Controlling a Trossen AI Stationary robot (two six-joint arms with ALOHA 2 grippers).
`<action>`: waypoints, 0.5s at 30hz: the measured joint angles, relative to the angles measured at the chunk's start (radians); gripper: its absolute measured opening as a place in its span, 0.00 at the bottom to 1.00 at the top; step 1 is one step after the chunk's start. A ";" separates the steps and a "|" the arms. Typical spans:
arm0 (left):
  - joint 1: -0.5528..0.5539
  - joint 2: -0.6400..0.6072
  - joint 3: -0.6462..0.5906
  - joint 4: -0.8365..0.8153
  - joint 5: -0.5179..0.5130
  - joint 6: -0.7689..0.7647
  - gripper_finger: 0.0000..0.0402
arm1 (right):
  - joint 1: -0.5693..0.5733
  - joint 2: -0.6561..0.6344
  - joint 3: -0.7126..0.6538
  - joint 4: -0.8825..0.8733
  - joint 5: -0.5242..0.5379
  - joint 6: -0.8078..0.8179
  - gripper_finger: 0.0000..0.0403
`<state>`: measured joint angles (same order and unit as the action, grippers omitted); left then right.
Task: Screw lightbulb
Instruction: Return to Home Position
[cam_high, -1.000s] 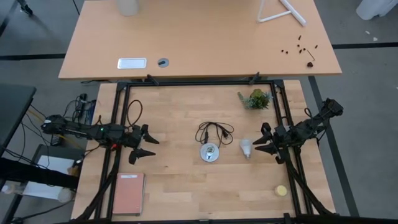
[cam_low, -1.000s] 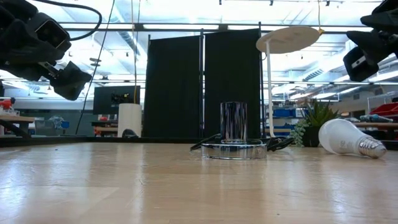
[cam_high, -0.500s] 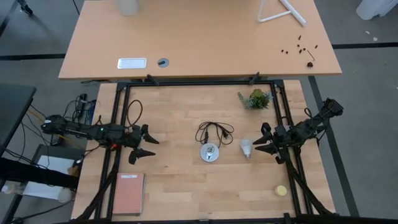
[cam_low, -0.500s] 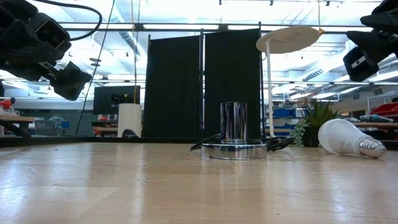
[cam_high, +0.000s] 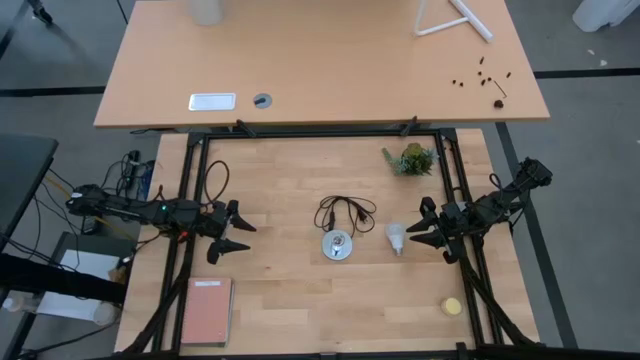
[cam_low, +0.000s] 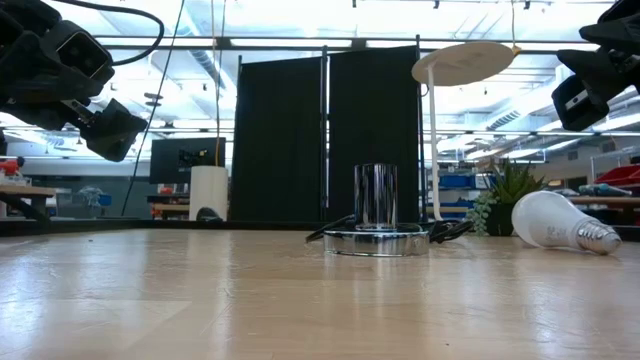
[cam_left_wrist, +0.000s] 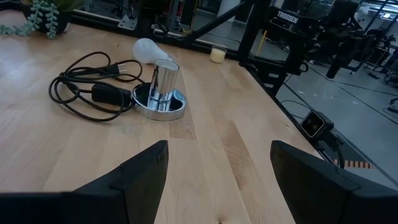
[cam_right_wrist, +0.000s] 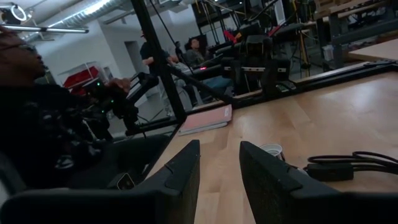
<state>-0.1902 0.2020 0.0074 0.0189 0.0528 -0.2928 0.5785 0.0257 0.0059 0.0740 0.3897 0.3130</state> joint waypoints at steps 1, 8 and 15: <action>0.000 0.000 0.000 0.000 0.000 0.000 0.71 | 0.000 0.000 0.000 0.000 0.000 0.000 0.30; 0.000 0.000 0.000 0.008 0.002 0.000 0.71 | 0.000 0.000 0.000 0.000 0.006 0.001 0.30; 0.000 0.000 0.000 0.012 0.002 0.000 0.71 | 0.000 0.000 0.000 0.000 0.005 0.000 0.30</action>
<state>-0.1899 0.2021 0.0074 0.0305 0.0544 -0.2932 0.5785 0.0257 0.0059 0.0742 0.3946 0.3130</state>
